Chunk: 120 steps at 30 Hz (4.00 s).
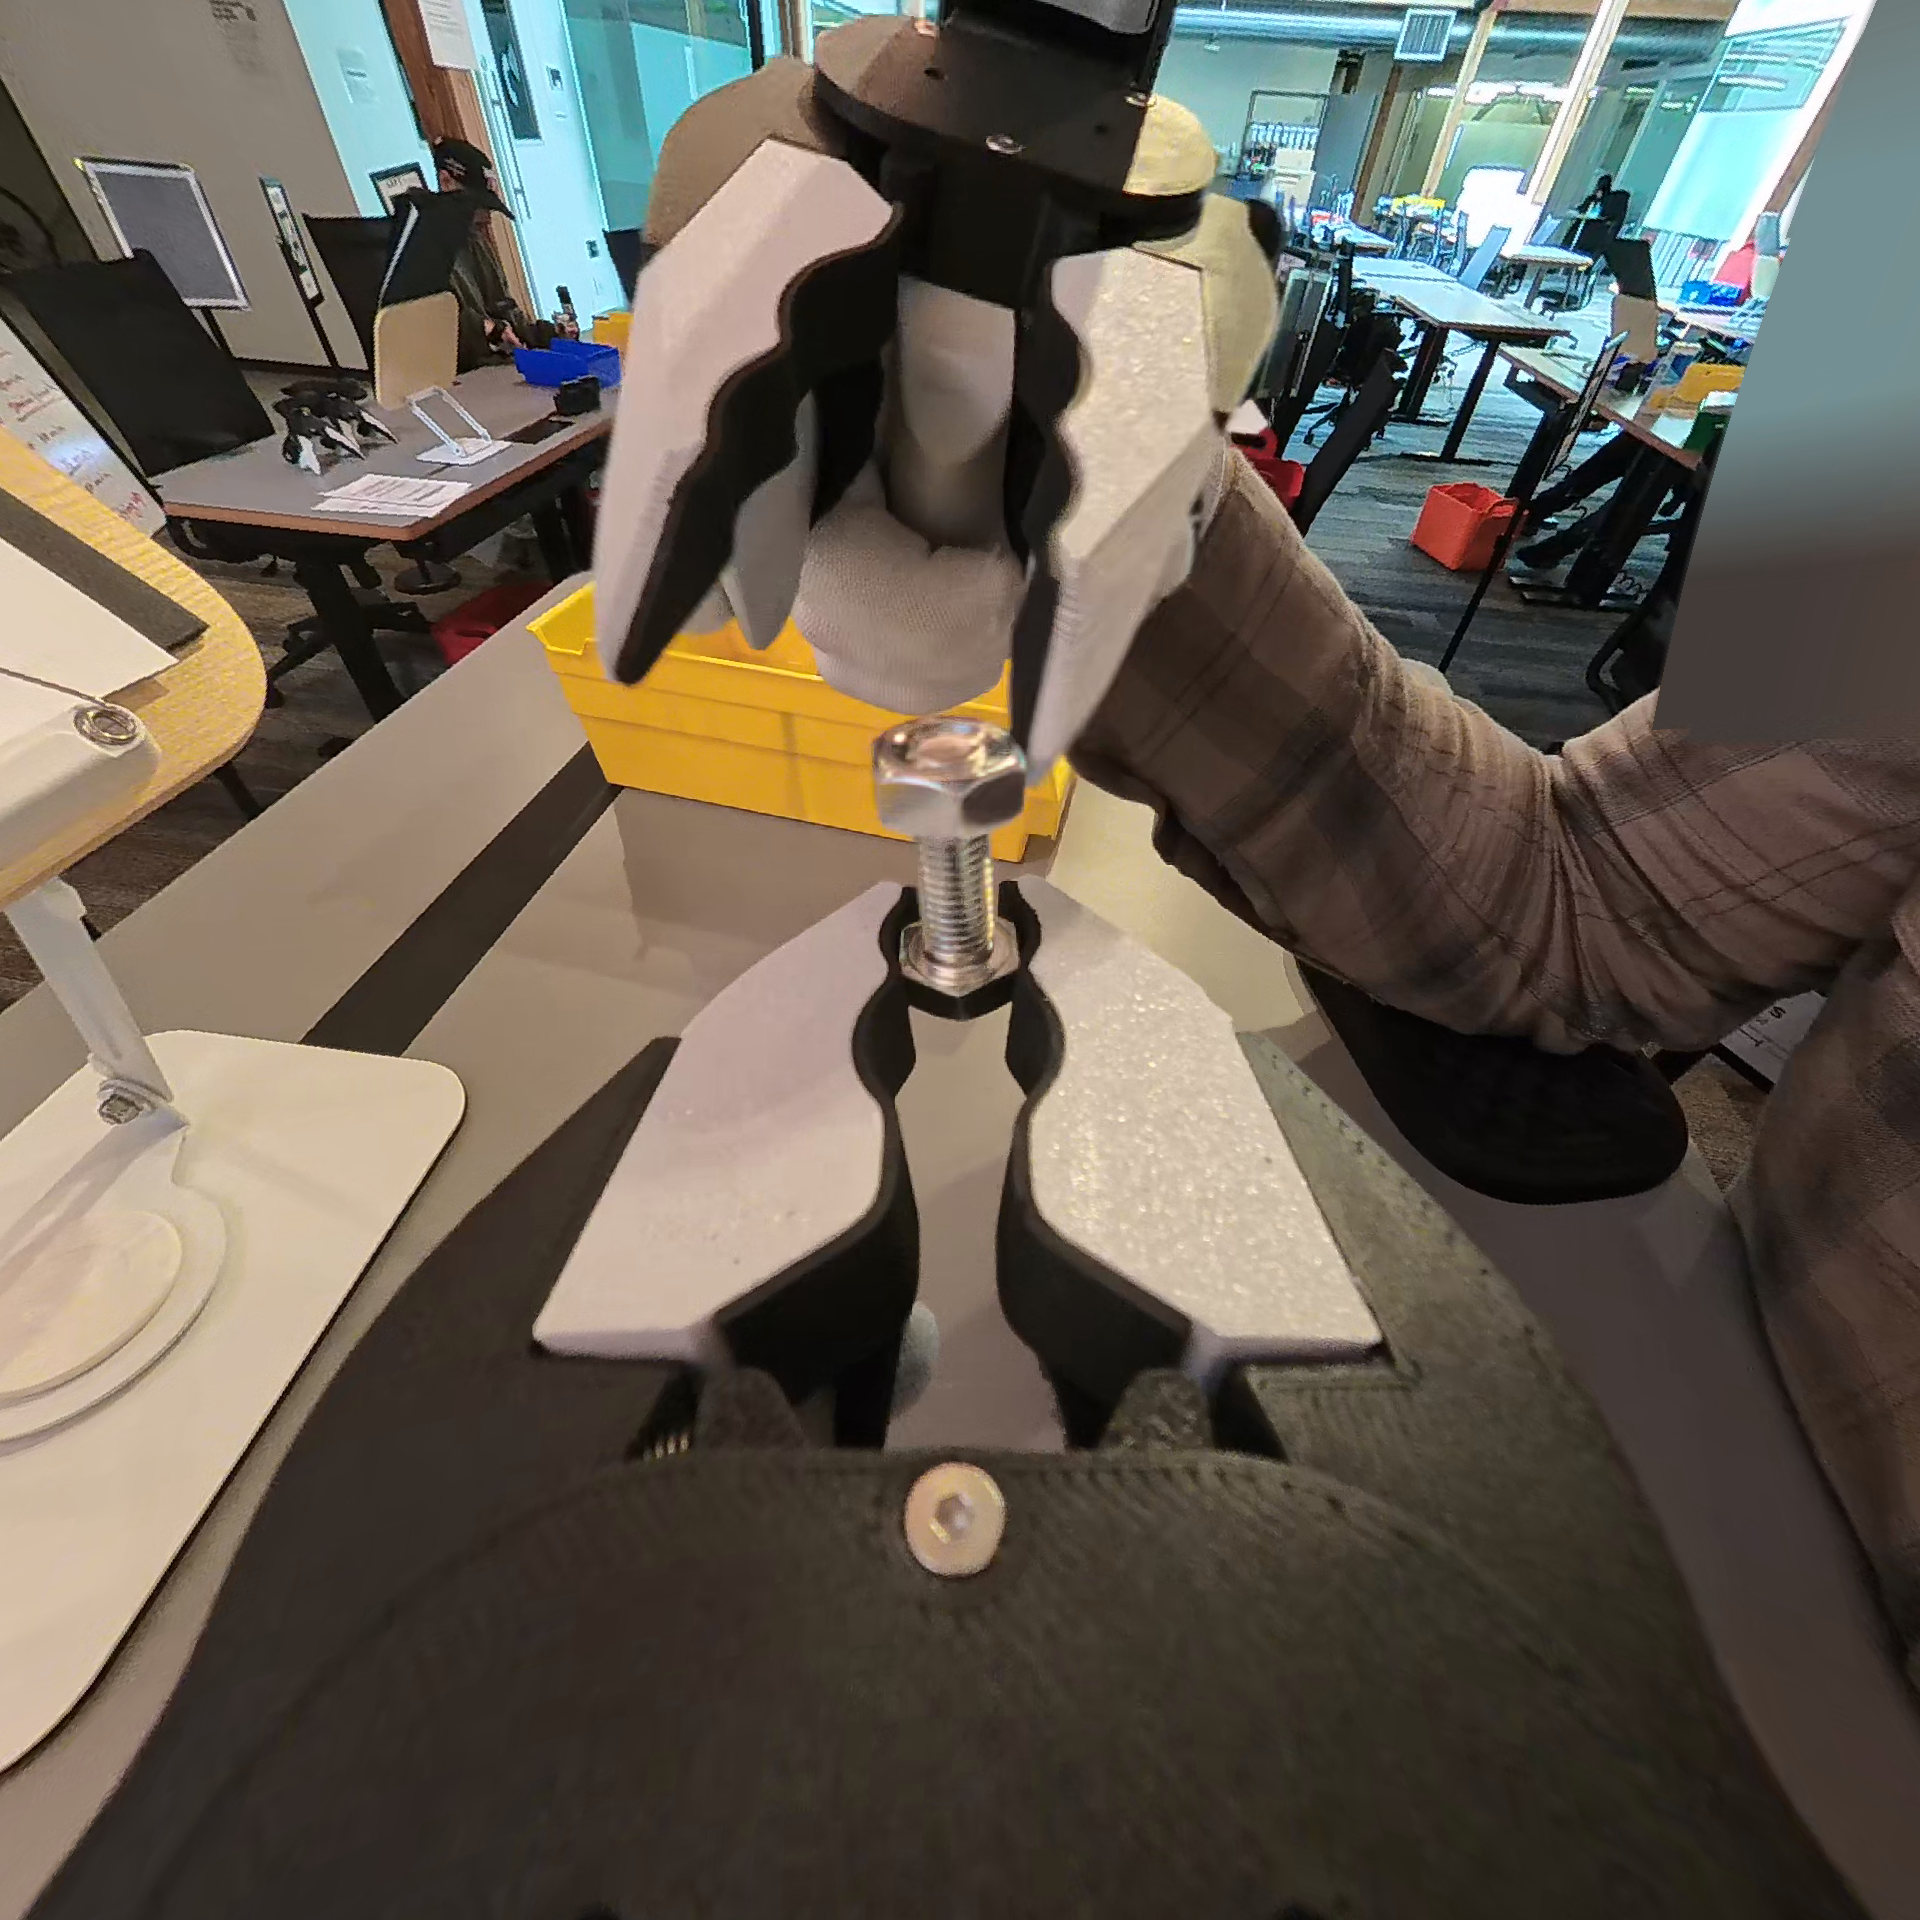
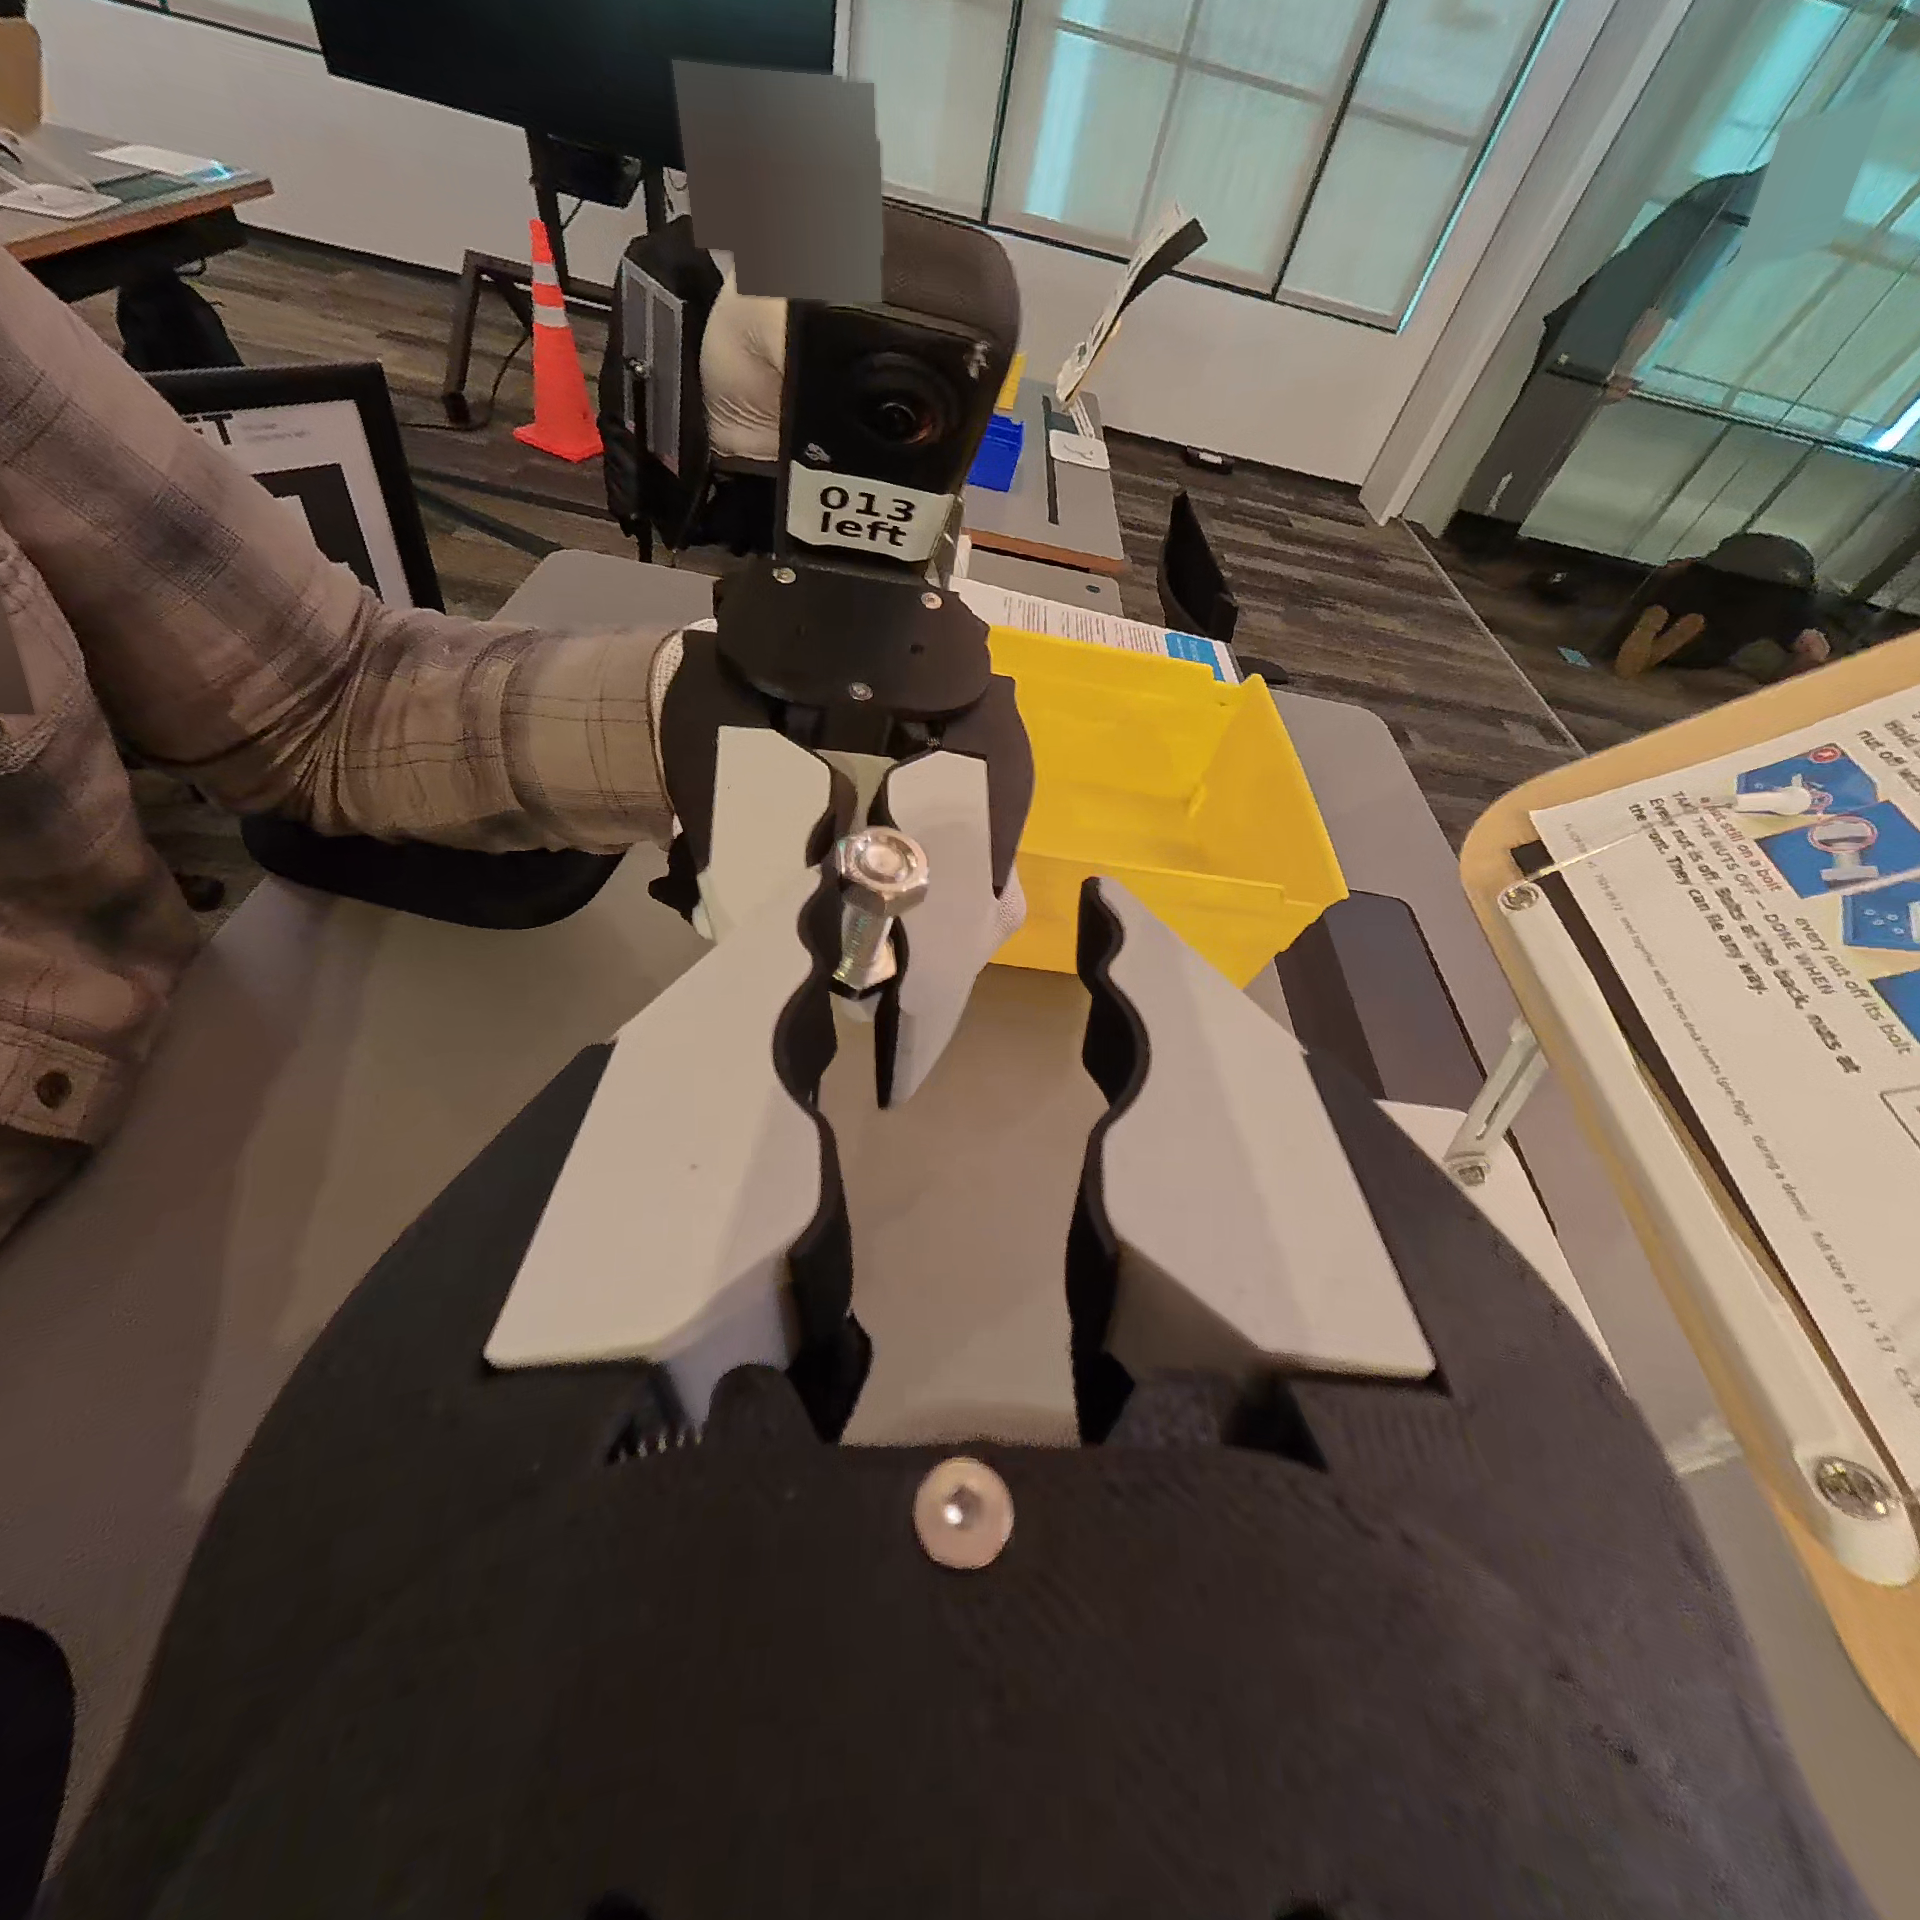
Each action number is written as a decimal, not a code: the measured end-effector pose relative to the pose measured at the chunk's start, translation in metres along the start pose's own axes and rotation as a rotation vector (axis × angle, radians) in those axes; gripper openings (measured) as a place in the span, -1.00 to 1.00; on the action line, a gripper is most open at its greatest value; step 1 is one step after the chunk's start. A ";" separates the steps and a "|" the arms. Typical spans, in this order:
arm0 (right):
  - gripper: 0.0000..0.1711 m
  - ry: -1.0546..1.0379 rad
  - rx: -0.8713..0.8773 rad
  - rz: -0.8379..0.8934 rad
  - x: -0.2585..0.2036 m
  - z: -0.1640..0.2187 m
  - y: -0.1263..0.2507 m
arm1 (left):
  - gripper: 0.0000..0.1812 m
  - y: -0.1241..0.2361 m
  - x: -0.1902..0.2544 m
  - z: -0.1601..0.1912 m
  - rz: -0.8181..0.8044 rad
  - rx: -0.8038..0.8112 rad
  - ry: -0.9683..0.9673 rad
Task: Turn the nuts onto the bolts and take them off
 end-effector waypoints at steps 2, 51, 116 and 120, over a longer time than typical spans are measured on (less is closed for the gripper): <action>-0.59 -0.039 -0.036 0.129 0.016 0.007 0.009 | -0.85 0.002 0.001 -0.001 0.008 0.003 -0.012; -0.50 -0.016 0.017 0.039 0.005 0.003 0.017 | -0.84 -0.005 0.003 0.001 -0.010 -0.025 -0.022; -0.64 -0.160 -0.210 0.223 0.020 0.007 -0.020 | -0.85 -0.010 -0.036 0.013 -0.675 -0.184 -0.207; -0.81 -0.170 -0.227 0.215 0.021 0.011 -0.028 | -0.84 -0.013 -0.036 0.015 -0.704 -0.209 -0.248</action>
Point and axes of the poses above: each gripper's, where its closed fingertips meet, y back along the fingers, z out of its underside, x = y × z across the jaws, the point moved 8 cm from there along y, back along the fingers, and after that the axes turned 1 degree about -x, right-handed, at the moved point
